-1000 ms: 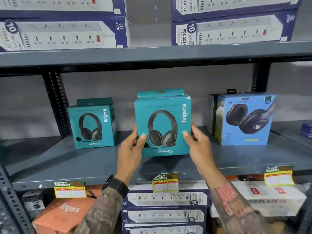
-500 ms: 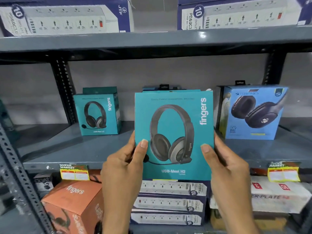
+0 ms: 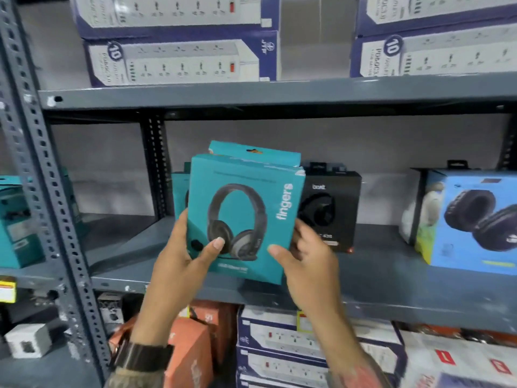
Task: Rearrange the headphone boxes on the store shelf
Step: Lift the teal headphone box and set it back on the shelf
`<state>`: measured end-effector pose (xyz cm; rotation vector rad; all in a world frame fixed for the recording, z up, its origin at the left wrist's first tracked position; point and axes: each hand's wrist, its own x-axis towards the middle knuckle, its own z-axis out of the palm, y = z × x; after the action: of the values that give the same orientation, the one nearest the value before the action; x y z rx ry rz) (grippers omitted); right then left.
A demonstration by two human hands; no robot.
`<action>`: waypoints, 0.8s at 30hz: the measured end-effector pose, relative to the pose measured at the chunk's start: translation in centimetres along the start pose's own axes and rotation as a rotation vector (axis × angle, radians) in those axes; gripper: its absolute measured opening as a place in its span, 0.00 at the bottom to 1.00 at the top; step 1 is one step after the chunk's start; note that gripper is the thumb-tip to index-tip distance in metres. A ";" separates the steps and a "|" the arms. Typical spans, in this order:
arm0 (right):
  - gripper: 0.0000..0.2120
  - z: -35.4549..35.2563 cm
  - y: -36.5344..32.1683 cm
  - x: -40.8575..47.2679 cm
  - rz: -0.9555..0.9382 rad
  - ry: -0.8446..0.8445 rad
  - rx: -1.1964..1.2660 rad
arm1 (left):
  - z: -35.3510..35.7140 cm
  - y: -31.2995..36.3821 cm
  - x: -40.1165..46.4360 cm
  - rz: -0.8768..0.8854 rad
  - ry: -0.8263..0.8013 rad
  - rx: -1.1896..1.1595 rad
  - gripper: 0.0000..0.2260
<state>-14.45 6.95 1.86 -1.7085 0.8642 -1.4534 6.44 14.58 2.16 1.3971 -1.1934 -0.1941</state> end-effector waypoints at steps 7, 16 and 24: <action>0.21 13.2 3.0 6.1 0.078 -0.089 -0.206 | -4.9 -9.6 8.6 -0.133 0.007 0.104 0.32; 0.21 18.9 5.0 7.6 0.125 -0.042 -0.275 | -6.7 -15.7 12.3 -0.174 -0.002 0.052 0.32; 0.35 12.8 4.1 7.1 0.008 -0.097 -0.163 | -5.4 -11.8 8.4 -0.178 0.389 0.095 0.32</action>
<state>-0.93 0.11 0.63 -1.8769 0.9578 -1.3138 20.25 8.93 -1.69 1.5411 -0.7658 0.0130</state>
